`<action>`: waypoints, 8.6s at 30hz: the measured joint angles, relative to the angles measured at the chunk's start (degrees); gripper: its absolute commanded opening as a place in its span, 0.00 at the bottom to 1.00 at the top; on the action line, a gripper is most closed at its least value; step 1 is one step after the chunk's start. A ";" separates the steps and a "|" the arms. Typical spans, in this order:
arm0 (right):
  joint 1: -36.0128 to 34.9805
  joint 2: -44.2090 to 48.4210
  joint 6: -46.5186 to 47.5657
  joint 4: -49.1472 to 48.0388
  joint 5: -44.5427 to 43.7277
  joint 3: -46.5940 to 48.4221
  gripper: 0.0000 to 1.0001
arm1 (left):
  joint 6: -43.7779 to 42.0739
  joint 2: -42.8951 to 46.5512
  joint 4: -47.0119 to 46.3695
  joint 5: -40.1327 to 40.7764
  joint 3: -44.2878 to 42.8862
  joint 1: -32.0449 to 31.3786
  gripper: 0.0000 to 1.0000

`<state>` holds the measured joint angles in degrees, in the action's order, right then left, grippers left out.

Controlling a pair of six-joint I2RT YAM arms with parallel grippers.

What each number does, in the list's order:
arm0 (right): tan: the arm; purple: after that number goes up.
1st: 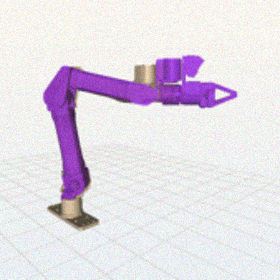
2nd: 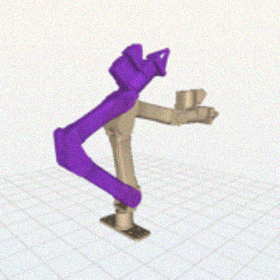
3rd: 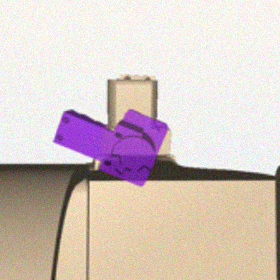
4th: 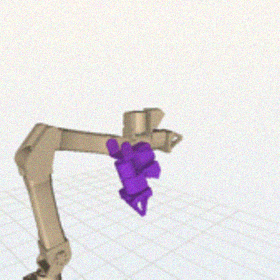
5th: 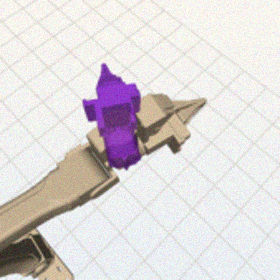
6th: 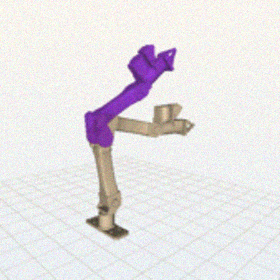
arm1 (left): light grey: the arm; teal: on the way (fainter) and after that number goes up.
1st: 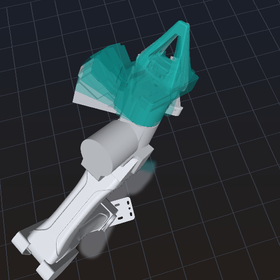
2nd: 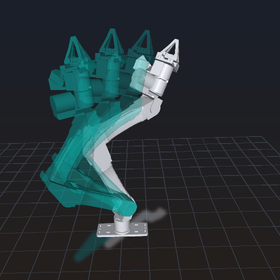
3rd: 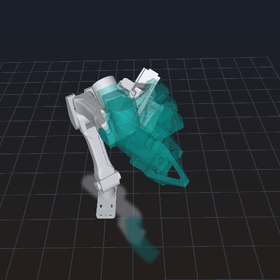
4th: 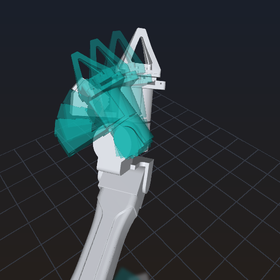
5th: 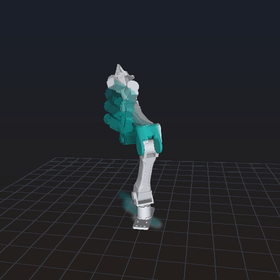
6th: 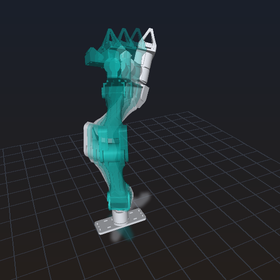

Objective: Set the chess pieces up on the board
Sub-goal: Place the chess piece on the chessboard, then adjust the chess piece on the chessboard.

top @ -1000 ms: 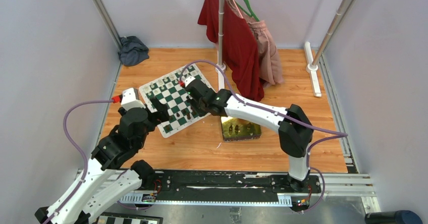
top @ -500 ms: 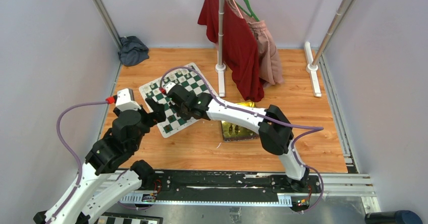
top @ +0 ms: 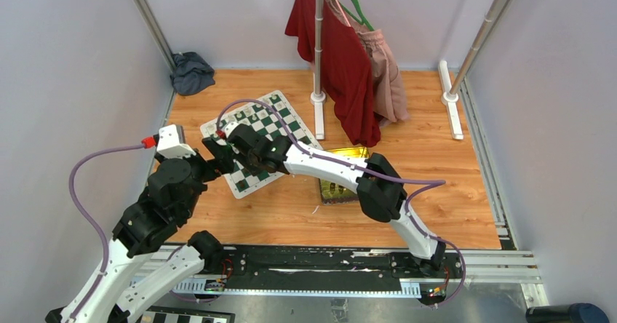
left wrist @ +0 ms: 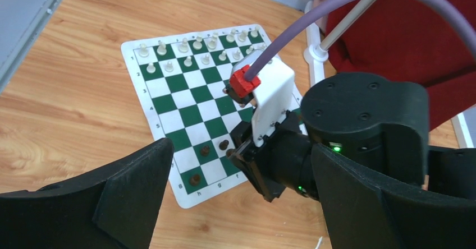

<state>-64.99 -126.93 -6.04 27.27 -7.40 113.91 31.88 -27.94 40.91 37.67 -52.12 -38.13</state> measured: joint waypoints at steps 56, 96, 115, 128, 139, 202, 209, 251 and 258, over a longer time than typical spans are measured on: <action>-0.68 -18.34 2.47 4.11 7.48 21.49 0.00 | -2.97 3.28 -1.79 -0.04 -6.32 0.00 1.00; -0.90 -21.22 2.67 3.85 7.45 22.64 0.00 | -3.48 3.54 -2.25 -1.29 -7.26 0.00 1.00; -0.79 -21.22 2.91 3.82 7.45 22.64 0.34 | -4.07 3.54 -2.29 -1.51 -7.26 0.00 1.00; -0.20 -21.22 3.02 3.72 7.45 22.64 0.35 | -4.09 3.52 -3.19 -1.92 -7.26 0.00 1.00; -0.09 -21.20 3.15 3.61 7.52 22.64 0.29 | -4.04 3.52 -3.52 -2.34 -7.26 0.00 1.00; -1.18 -4.24 5.07 1.70 4.20 8.92 0.24 | -2.62 1.57 -2.19 -1.46 -9.33 0.00 1.00; 2.71 10.80 3.63 -1.88 -1.77 -7.74 0.25 | -1.31 -4.02 -0.85 -1.55 -8.70 0.00 1.00; 20.04 41.94 -3.45 -8.26 -12.07 -44.57 0.25 | 21.97 -21.79 -2.36 -4.48 19.21 8.28 0.70; 20.04 41.94 -3.45 -8.41 -11.50 -44.89 0.25 | 21.99 -23.98 -5.40 -5.73 20.17 10.34 0.68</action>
<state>-44.95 -84.99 -9.50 18.85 -18.90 69.01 53.87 -51.92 35.51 31.94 -31.94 -27.79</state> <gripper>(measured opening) 0.254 0.690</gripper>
